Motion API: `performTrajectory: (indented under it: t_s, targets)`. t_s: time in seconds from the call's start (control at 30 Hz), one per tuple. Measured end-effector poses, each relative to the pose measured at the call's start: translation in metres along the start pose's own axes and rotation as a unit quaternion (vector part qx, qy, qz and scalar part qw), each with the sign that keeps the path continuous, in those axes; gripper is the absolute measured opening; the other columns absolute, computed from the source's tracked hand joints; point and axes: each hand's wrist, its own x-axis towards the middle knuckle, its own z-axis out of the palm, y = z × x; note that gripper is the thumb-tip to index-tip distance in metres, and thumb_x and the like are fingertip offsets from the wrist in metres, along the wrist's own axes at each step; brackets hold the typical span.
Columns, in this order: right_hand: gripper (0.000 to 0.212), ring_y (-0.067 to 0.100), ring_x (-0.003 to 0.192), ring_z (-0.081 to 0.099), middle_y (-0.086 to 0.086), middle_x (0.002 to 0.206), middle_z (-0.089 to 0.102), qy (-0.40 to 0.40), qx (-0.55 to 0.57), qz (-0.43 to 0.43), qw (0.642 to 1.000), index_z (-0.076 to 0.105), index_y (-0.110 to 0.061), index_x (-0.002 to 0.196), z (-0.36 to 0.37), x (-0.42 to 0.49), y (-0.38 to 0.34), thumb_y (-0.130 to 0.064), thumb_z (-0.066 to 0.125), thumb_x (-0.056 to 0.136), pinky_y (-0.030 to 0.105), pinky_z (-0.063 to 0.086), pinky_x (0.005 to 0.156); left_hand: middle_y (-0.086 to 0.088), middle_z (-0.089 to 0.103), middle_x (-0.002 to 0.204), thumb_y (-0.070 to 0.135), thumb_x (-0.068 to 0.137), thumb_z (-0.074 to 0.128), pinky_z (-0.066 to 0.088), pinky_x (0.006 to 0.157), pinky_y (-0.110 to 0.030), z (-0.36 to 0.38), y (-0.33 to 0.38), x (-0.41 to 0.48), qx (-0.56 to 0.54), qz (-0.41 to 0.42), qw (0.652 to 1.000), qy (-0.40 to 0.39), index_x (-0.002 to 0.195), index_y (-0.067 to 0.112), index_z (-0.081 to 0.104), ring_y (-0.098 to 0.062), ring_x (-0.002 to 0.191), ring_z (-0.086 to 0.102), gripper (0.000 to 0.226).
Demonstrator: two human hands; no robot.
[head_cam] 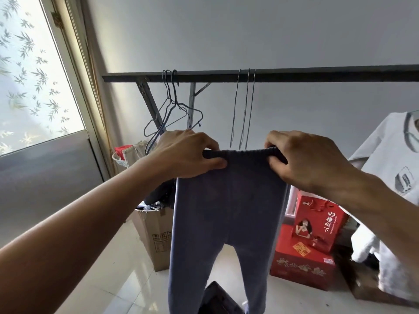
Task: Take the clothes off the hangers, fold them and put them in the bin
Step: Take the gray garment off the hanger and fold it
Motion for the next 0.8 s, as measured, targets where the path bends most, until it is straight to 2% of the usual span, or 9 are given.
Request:
performTrajectory:
  t_s: [0.13,0.23,0.33,0.43,0.5,0.57,0.63,0.7,0.8]
  targets:
    - [0.007,0.018,0.087,0.056,-0.013,0.091,0.059,0.006,0.022,0.018,1.000,0.055,-0.029,0.097,-0.005,-0.002,0.001,-0.027,0.057,0.091,0.030,0.035,0.068,0.019,0.050,0.085,0.064,0.083,0.057,0.037,0.074,-0.032,-0.001,-0.004,0.002,-0.075,0.038,0.994,-0.064,0.096,0.047,0.061,-0.011,0.089,0.050,0.022]
    - [0.008,0.013,0.083,0.049,-0.012,0.088,0.053,0.016,0.054,0.025,0.998,0.060,-0.031,0.095,-0.008,-0.005,0.004,-0.025,0.062,0.090,0.031,0.038,0.069,0.013,0.053,0.088,0.047,0.086,0.065,0.043,0.083,-0.035,-0.004,-0.003,0.001,-0.148,0.084,0.981,-0.092,0.091,0.044,0.059,-0.013,0.090,0.051,0.008]
    - [0.011,0.009,0.090,0.045,-0.010,0.097,0.046,0.022,0.076,0.019,0.997,0.064,-0.032,0.091,-0.011,-0.008,0.004,-0.029,0.071,0.084,0.031,0.042,0.074,0.010,0.056,0.086,0.025,0.085,0.064,0.044,0.078,-0.031,-0.009,0.003,-0.004,-0.209,0.108,0.964,-0.123,0.091,0.043,0.061,-0.007,0.088,0.054,0.019]
    - [0.015,0.005,0.093,0.049,-0.012,0.100,0.049,-0.010,0.142,0.018,0.990,0.062,-0.028,0.084,-0.013,-0.008,0.007,-0.028,0.076,0.080,0.028,0.043,0.076,0.021,0.047,0.091,0.017,0.083,0.061,0.031,0.074,-0.016,-0.009,0.011,-0.007,-0.214,0.135,0.957,-0.142,0.085,0.045,0.052,0.006,0.094,0.045,0.029]
    - [0.014,0.000,0.075,0.057,-0.013,0.081,0.060,-0.070,0.273,0.053,0.958,0.063,-0.025,0.081,-0.016,-0.009,0.011,-0.022,0.077,0.080,0.017,0.044,0.066,0.019,0.043,0.090,0.008,0.084,0.060,0.027,0.074,-0.016,-0.007,0.014,-0.007,-0.225,0.161,0.953,-0.127,0.074,0.043,0.049,0.007,0.096,0.039,0.038]
    - [0.014,0.000,0.067,0.058,-0.009,0.069,0.063,-0.105,0.414,0.077,0.901,0.066,-0.021,0.081,-0.015,-0.012,0.014,-0.013,0.077,0.079,0.013,0.045,0.061,0.013,0.045,0.091,-0.001,0.084,0.061,0.030,0.077,-0.016,-0.005,0.016,-0.007,-0.257,0.204,0.940,-0.090,0.067,0.039,0.048,0.001,0.098,0.039,0.046]
    - [0.017,0.005,0.073,0.061,-0.006,0.072,0.065,-0.108,0.520,0.082,0.843,0.067,-0.017,0.084,-0.008,-0.016,0.015,-0.006,0.076,0.074,0.015,0.049,0.067,0.007,0.049,0.098,-0.010,0.081,0.062,0.033,0.084,-0.012,-0.004,0.019,-0.007,-0.282,0.243,0.927,-0.046,0.066,0.039,0.049,-0.007,0.103,0.042,0.052]
    - [0.017,0.009,0.081,0.064,-0.001,0.079,0.068,-0.117,0.580,0.078,0.802,0.068,-0.014,0.085,-0.001,-0.019,0.014,-0.012,0.074,0.070,0.020,0.052,0.075,0.004,0.052,0.103,-0.016,0.076,0.061,0.034,0.087,-0.011,-0.004,0.022,-0.008,-0.287,0.276,0.917,-0.016,0.064,0.034,0.053,-0.012,0.108,0.043,0.053]
    - [0.017,0.015,0.102,0.066,0.003,0.100,0.072,-0.130,0.590,0.062,0.794,0.070,-0.022,0.080,0.007,-0.018,0.013,-0.016,0.082,0.069,0.030,0.052,0.089,0.002,0.053,0.110,-0.016,0.076,0.062,0.038,0.091,-0.018,-0.007,0.027,-0.012,-0.293,0.316,0.902,-0.008,0.066,0.026,0.059,-0.016,0.114,0.046,0.043]
